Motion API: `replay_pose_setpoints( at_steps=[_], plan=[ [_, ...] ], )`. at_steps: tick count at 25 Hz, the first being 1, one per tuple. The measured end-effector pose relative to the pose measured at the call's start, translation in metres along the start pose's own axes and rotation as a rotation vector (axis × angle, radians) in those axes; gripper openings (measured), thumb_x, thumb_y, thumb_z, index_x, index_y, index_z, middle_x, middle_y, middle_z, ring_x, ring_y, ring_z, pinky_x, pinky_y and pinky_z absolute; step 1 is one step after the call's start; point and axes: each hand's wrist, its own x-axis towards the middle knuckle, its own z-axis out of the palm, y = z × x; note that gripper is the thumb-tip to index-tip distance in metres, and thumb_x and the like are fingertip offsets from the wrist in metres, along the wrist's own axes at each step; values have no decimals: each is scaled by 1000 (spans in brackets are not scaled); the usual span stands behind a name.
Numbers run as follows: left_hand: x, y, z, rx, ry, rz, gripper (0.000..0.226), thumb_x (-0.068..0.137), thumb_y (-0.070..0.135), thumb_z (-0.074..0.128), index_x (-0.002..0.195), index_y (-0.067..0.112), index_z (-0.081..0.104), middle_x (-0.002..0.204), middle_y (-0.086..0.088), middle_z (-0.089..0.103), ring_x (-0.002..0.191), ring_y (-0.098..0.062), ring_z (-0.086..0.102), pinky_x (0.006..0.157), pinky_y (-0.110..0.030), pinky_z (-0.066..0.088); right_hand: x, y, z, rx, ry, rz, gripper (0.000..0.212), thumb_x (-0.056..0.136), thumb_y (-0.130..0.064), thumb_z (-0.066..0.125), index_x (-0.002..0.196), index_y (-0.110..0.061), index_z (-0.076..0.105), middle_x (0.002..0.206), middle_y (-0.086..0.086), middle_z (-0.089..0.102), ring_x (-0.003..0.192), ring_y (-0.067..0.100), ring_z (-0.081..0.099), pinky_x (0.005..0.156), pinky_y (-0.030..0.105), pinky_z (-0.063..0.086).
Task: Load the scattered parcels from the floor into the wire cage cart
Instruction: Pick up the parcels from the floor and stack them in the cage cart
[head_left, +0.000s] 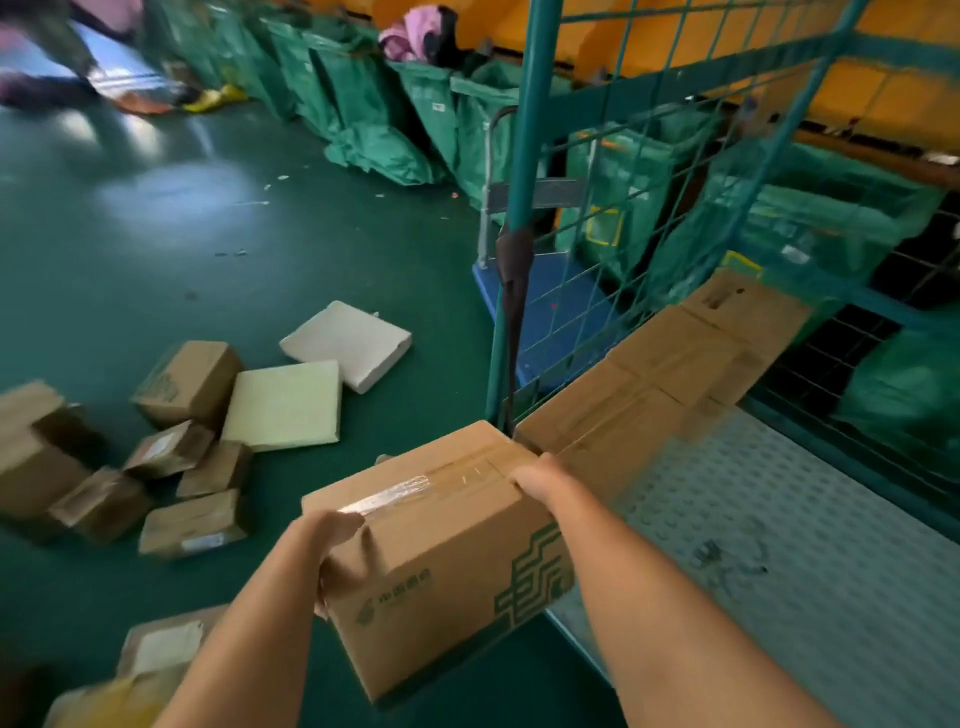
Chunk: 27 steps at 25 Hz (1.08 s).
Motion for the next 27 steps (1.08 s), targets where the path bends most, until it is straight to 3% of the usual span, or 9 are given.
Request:
replay_pose_setpoints(
  at_steps=[4, 6, 12, 14, 16, 20, 23, 25, 27],
  plan=[
    [-37, 2, 25, 13, 79, 81, 54, 101, 31, 43, 144, -1, 37, 147, -18, 39, 136, -34, 39, 112, -39, 33, 3, 31, -17, -48, -99, -11, 49, 80, -29, 54, 126, -13, 54, 124, 10, 59, 105, 29, 59, 92, 45, 52],
    [-68, 5, 53, 28, 45, 62, 53, 102, 32, 41, 143, -2, 36, 145, -16, 42, 135, -34, 41, 112, -40, 34, -5, 50, -37, -89, -87, -52, 44, 89, -25, 50, 130, -10, 52, 127, 13, 57, 109, 30, 58, 95, 44, 50],
    [-130, 38, 112, -156, -12, -123, 67, 97, 45, 48, 129, -13, 39, 114, -31, 62, 96, -42, 67, 89, -49, 54, -10, 98, -127, -306, 59, -139, 43, 93, -29, 49, 129, -6, 57, 134, 13, 54, 118, 32, 54, 94, 36, 47],
    [-153, 60, 123, -203, -55, -60, 53, 99, 36, 48, 110, -15, 52, 115, -29, 63, 104, -39, 66, 93, -46, 53, -14, 111, -166, -287, 88, -132, 44, 88, -30, 49, 125, -8, 58, 135, 8, 54, 119, 31, 53, 86, 32, 46],
    [-177, 87, 135, -211, -65, 43, 42, 98, 26, 51, 102, -15, 57, 114, -28, 64, 104, -39, 66, 93, -45, 53, -35, 125, -209, -269, 202, -87, 39, 91, -30, 45, 122, -9, 56, 132, 5, 50, 122, 31, 49, 92, 36, 43],
    [-208, 137, 154, -165, -68, 205, 46, 94, 22, 59, 121, -15, 49, 119, -29, 60, 106, -46, 62, 91, -54, 52, -65, 144, -265, -103, 444, -38, 46, 89, -26, 47, 130, -8, 52, 138, 15, 47, 118, 33, 49, 80, 36, 47],
    [-217, 163, 174, -47, -104, 286, 45, 98, 24, 54, 127, -9, 43, 128, -27, 52, 113, -45, 58, 87, -49, 55, -68, 151, -282, -9, 513, -94, 60, 92, -35, 49, 144, -8, 35, 151, 15, 30, 129, 35, 39, 93, 38, 45],
    [-206, 178, 180, -75, -80, 281, 59, 98, 34, 51, 138, -7, 35, 132, -31, 49, 105, -48, 61, 75, -51, 57, -64, 154, -286, 37, 510, -160, 80, 93, -46, 53, 153, -12, 12, 158, 11, 15, 142, 35, 22, 107, 42, 35],
    [-195, 192, 180, -120, -91, 294, 66, 96, 38, 53, 142, -4, 31, 132, -33, 47, 98, -50, 62, 78, -55, 56, -56, 152, -287, 87, 503, -219, 90, 90, -50, 56, 155, -20, 2, 159, 8, 14, 145, 35, 14, 111, 47, 30]
  ],
)
